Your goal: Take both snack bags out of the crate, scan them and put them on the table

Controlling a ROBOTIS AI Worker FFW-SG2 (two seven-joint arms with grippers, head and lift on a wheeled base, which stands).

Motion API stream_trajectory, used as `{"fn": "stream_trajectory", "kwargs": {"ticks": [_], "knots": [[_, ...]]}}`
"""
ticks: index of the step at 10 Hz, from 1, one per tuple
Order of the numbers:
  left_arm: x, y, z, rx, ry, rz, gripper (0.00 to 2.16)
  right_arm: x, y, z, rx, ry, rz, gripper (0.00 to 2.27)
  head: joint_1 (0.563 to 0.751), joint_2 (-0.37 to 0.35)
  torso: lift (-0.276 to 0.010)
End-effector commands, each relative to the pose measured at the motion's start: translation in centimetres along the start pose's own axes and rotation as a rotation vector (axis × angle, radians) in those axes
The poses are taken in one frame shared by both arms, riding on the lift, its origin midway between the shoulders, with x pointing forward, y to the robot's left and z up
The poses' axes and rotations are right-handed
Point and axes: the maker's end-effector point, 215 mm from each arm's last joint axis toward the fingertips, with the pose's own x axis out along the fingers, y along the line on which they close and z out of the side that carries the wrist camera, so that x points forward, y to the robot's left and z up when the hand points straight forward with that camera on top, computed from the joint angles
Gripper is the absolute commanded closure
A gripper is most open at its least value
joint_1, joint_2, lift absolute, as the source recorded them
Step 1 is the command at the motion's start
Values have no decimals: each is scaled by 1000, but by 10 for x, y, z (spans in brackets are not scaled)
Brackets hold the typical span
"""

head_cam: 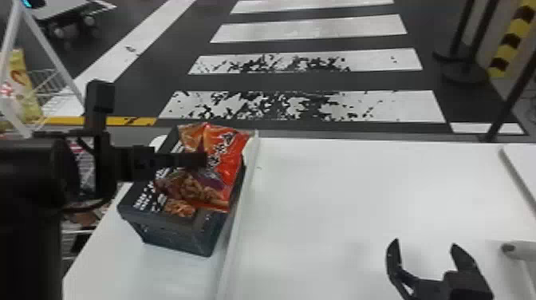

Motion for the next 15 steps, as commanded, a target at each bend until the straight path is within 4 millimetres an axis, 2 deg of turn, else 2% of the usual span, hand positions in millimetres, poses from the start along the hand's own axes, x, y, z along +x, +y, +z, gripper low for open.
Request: {"fn": "stream_trajectory", "kwargs": {"ticks": [1, 4, 7, 9, 12, 13, 15], "knots": [[23, -31, -13, -8, 10, -46, 2142, -1, -1, 2, 3, -7, -3, 97, 695, 142, -92], [59, -69, -43, -5, 63, -62, 2142, -1, -4, 4, 3, -10, -7, 97, 695, 68, -92], [100, -102, -98, -44, 176, -93, 2142, -2, -6, 9, 5, -18, -11, 97, 695, 3, -92], [122, -114, -141, -53, 269, -81, 2142, -5, -9, 19, 14, -51, -16, 100, 695, -43, -92], [150, -129, -192, -49, 395, -56, 2142, -9, -13, 26, 18, -64, -22, 100, 695, -88, -92], [159, -139, -198, -47, 402, -76, 2142, -12, -14, 29, 20, -68, -24, 100, 695, -107, -92], [180, -147, -188, 13, 324, -59, 2142, -15, -22, 30, 19, -69, -37, 100, 695, -139, -92]]}}
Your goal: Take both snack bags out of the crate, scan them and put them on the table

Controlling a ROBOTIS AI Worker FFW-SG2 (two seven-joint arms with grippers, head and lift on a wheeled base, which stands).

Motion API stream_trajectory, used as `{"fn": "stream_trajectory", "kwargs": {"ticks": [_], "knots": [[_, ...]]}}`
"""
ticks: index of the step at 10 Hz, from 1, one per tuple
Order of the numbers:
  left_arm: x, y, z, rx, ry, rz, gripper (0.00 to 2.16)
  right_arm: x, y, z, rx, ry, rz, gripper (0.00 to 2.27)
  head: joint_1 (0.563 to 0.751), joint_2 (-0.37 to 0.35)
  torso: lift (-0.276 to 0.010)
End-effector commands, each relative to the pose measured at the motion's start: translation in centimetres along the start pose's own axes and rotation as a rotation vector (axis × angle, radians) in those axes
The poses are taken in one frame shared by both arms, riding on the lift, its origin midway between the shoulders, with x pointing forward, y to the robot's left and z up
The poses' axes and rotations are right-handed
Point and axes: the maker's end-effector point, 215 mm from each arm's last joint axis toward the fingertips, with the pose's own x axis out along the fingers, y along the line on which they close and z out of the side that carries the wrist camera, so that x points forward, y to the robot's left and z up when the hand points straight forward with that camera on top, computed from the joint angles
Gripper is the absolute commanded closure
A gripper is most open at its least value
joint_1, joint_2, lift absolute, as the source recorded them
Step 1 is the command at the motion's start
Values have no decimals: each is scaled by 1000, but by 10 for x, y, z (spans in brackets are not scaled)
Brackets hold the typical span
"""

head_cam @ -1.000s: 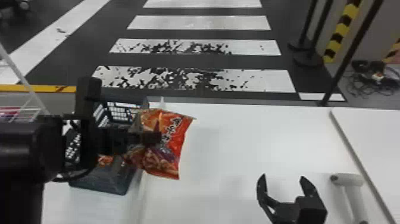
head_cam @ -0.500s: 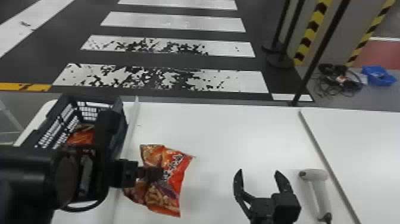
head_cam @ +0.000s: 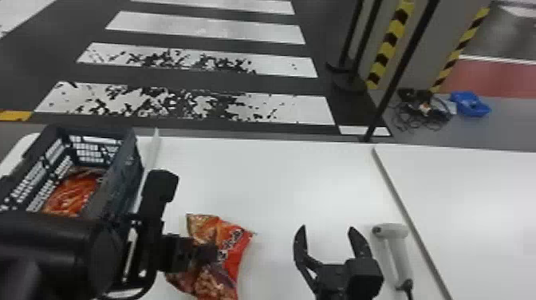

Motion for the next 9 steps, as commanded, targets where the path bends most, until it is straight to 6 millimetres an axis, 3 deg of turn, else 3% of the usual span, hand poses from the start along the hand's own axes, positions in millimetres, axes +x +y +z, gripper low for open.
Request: {"fn": "stream_trajectory", "kwargs": {"ticks": [1, 3, 7, 8, 9], "knots": [[13, -10, 21, 47, -102, -7, 2142, -1, -3, 0, 0, -2, -5, 100, 695, -156, -92], [26, -17, 55, 60, -251, -9, 2142, -2, -2, 0, 1, 0, -4, 100, 695, -178, -92], [49, -36, 47, 65, -249, -4, 2098, -4, -2, -1, 1, 1, -4, 100, 695, -220, -92], [52, -41, 42, 62, -244, -15, 1517, -4, -1, -2, 1, 3, -2, 100, 695, -225, -92], [52, -45, 42, 53, -245, -36, 245, -4, -2, -2, 1, 5, -4, 100, 695, -235, -92]]}}
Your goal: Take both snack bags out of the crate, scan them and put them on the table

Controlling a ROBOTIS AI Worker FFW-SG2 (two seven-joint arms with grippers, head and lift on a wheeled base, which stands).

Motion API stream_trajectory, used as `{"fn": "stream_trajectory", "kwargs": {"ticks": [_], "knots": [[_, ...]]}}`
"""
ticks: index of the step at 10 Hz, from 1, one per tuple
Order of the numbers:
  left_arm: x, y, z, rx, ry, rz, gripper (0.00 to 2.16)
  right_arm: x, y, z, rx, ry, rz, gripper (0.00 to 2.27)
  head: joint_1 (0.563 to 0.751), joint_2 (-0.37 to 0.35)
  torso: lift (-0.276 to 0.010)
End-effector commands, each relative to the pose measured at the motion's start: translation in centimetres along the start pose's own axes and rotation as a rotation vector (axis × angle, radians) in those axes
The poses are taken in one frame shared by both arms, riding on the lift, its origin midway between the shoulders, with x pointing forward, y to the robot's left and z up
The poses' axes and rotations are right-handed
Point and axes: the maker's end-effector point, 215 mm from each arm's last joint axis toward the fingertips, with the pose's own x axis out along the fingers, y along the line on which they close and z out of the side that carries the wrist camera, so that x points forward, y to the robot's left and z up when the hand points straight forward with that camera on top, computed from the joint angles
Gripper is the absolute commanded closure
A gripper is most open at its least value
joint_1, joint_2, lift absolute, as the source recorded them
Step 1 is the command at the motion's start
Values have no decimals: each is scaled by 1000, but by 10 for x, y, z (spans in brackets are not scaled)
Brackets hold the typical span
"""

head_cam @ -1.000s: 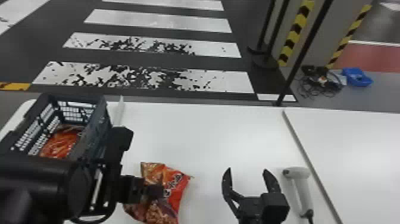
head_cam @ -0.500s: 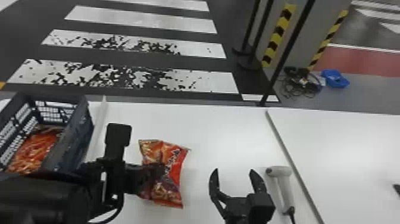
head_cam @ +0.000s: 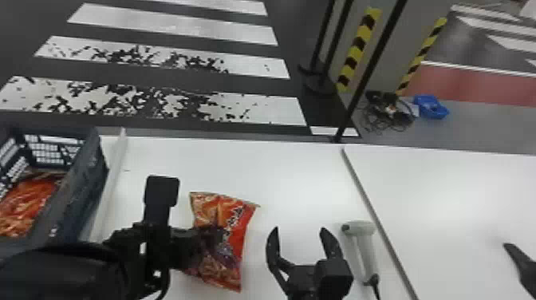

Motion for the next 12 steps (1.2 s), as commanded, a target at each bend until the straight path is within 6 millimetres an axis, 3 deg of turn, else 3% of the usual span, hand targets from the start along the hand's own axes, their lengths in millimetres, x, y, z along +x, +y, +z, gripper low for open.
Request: {"fn": "stream_trajectory", "kwargs": {"ticks": [1, 4, 6, 9, 11, 12], "knots": [[-2, 0, 1, -6, -4, -9, -2, 0, -1, -1, 0, 1, -2, 100, 695, -244, -92], [-36, 16, 22, -31, -88, 16, 26, 0, -1, -1, 0, 1, -2, 97, 695, -238, -92], [-86, 42, 55, -4, -192, 61, 26, 0, 2, 1, 3, -3, 2, 97, 695, -202, -92], [-167, 106, 83, 77, -326, 162, 36, -1, 20, 9, 11, -17, 57, 83, 695, -102, -92], [-204, 122, 109, 130, -471, 163, 39, -3, 35, 25, 25, -43, 90, 80, 695, -22, -92], [-217, 120, 118, 159, -529, 152, 39, -5, 41, 33, 32, -55, 100, 76, 695, 42, -92]]}}
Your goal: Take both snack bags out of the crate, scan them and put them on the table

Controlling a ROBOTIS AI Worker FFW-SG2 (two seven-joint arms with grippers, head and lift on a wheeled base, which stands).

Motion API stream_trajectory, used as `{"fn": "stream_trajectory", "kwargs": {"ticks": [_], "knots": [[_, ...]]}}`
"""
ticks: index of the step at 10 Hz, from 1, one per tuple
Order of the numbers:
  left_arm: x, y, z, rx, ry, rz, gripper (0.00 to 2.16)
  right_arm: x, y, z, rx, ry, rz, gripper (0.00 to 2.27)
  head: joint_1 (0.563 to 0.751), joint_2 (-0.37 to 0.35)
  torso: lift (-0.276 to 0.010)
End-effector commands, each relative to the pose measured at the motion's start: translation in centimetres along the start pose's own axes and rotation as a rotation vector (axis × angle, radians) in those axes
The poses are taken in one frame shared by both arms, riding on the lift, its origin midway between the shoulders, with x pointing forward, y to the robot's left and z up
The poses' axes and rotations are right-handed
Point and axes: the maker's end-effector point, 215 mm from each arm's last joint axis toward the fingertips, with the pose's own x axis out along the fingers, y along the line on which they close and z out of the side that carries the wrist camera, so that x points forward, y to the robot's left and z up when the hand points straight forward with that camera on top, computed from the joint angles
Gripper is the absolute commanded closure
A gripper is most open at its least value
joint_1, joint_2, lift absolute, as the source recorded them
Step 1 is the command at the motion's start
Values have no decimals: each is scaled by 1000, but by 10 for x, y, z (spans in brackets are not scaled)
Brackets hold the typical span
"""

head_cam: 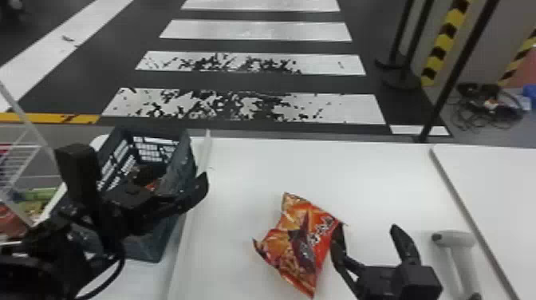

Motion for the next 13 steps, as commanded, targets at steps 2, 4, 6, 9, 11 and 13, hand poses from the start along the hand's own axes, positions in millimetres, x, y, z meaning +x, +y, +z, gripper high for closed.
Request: {"fn": "stream_trajectory", "kwargs": {"ticks": [2, 4, 6, 9, 11, 13], "knots": [[-14, 14, 29, 72, -134, 30, 43, -2, 6, 11, 71, 4, 16, 80, 695, 78, -92], [-25, 26, 29, 126, -201, 71, 43, -2, 10, 3, 132, 69, 36, 97, 695, 108, -92], [-49, 40, 29, 176, -281, 130, 46, -3, 23, -15, 230, 183, 87, 120, 695, 130, -92], [-92, 55, 26, 218, -368, 187, 70, -10, 39, -29, 295, 298, 139, 137, 695, 199, -92], [-109, 65, 12, 216, -359, 211, 70, -23, 52, -53, 336, 428, 185, 151, 695, 250, -92], [-125, 63, 7, 223, -387, 207, 70, -40, 60, -72, 394, 554, 228, 174, 695, 300, -92]]}}
